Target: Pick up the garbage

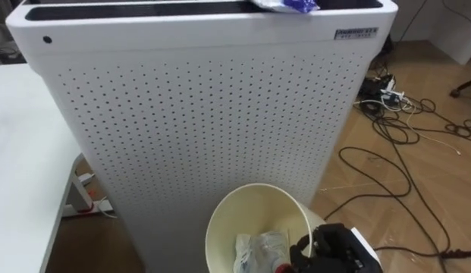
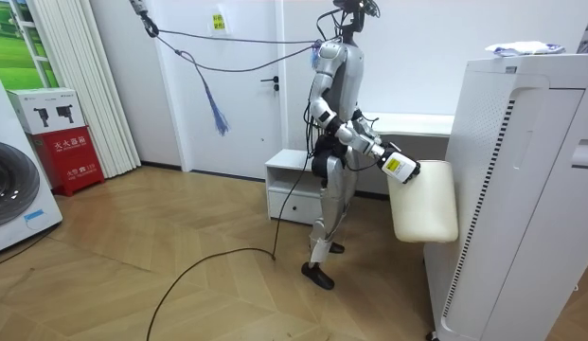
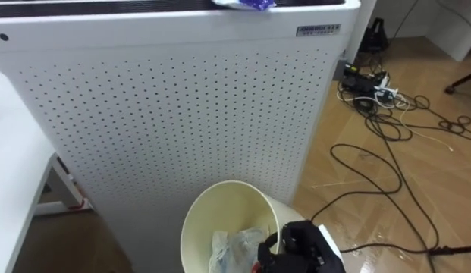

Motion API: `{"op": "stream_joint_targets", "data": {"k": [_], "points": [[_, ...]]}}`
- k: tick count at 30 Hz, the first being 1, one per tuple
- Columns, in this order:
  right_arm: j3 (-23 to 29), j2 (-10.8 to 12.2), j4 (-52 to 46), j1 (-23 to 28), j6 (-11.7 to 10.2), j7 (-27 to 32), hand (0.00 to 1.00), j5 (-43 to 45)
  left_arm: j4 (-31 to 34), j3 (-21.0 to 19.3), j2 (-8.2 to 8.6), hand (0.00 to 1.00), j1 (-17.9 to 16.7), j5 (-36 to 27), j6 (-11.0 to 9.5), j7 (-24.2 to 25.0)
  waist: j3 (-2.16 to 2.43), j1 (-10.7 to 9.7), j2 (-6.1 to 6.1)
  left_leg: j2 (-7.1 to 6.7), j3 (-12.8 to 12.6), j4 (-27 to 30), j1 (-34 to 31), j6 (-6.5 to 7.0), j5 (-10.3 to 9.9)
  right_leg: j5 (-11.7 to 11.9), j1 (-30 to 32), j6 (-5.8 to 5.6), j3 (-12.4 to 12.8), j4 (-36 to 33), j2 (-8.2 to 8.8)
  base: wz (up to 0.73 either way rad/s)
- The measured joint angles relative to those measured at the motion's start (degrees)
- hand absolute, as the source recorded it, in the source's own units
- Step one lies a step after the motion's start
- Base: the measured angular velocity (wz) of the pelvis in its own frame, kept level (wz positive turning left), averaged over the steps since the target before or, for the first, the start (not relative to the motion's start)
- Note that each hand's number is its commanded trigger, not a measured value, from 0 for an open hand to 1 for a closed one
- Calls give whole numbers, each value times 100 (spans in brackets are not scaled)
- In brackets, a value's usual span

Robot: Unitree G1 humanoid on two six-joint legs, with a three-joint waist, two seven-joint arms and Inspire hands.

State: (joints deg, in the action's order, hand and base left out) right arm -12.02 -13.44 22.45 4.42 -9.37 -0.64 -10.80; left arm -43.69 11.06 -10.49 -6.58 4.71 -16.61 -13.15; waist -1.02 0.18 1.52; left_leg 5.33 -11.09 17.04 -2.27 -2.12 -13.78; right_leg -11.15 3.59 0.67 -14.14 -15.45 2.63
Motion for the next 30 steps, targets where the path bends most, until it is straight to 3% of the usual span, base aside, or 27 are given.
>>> {"op": "stream_joint_targets", "data": {"k": [8, 14, 23, 30], "points": [[24, -11, -15, 30, -6, -81, 100, -9, 514, -14, 3, 0, 29, -1, -249, -250, -8, -45, -61, -26, 7, -147, 122, -1, 0, 51, -115, -47, -2, 129, -13, 2], [35, -49, -110, 35, -6, -133, 100, 14, 1202, -3, -7, 0, 20, 231, -484, -533, 10, -146, -280, -26, -46, -280, 208, -12, 11, 71, -146, -51, 24, 171, -29, -4], [37, -42, -109, 35, -7, -138, 100, 105, 1920, -45, -179, 0, 167, 728, -659, -999, -15, -133, -211, -23, -50, -435, 300, -42, 55, 74, -151, -45, 110, 171, -63, 0], [44, -41, -109, 34, -7, -137, 100, 117, 3129, -118, -298, 0, 254, 1266, -717, -1419, -8, -155, -168, -24, 3, -429, 298, -42, 55, 74, -170, -46, 93, 173, -62, 1]]}}
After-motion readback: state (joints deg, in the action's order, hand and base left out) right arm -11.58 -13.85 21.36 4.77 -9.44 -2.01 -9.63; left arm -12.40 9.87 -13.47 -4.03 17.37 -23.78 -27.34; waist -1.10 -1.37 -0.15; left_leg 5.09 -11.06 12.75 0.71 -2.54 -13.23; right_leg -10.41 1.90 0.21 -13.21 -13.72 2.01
